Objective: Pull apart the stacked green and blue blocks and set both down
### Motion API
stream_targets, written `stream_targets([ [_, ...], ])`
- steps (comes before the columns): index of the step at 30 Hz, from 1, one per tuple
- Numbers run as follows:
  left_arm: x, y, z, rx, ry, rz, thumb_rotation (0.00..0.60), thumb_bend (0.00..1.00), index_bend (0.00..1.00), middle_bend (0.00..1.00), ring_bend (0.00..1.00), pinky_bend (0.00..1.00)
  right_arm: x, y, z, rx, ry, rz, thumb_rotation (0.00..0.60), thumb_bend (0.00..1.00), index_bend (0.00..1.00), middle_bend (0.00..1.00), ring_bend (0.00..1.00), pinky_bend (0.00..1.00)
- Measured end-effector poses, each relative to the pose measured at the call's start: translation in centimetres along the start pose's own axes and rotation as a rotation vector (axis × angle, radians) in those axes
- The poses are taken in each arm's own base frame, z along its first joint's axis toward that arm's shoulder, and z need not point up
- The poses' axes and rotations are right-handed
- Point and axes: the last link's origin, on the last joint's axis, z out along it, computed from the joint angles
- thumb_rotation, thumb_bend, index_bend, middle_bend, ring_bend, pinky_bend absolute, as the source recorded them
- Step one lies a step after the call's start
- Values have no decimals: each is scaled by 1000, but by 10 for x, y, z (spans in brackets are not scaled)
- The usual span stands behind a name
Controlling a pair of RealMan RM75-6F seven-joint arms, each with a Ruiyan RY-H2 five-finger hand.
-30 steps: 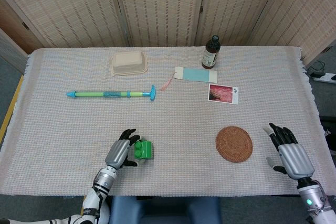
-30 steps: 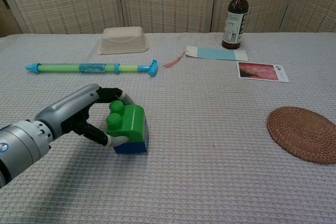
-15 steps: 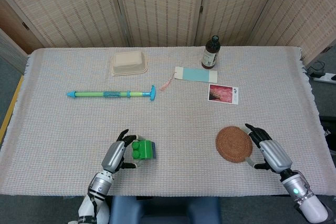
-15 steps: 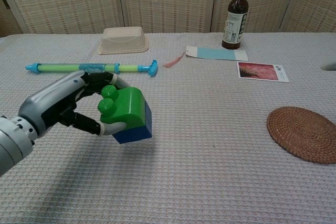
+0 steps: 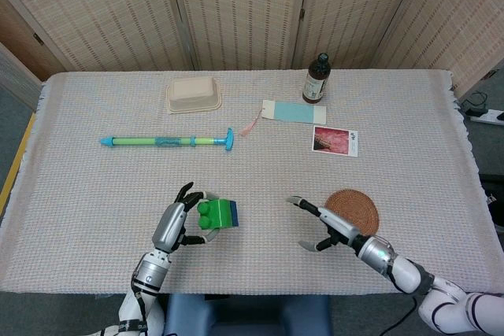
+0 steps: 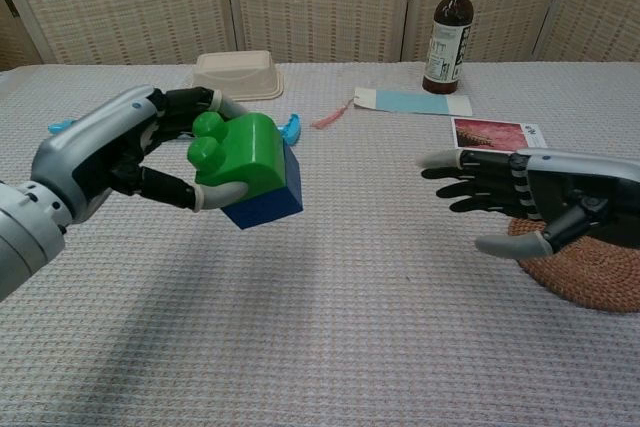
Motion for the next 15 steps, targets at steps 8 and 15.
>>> stream_targets([
  [8, -2, 5, -2, 0, -25, -23, 600, 346, 734, 813, 296, 0, -13, -26, 49, 42, -25, 46, 600, 407, 0, 0, 0, 0],
  [15, -3, 1, -1, 15, -37, -35, 600, 346, 734, 813, 296, 0, -24, -42, 67, 103, -9, 102, 600, 407, 0, 0, 1, 0],
])
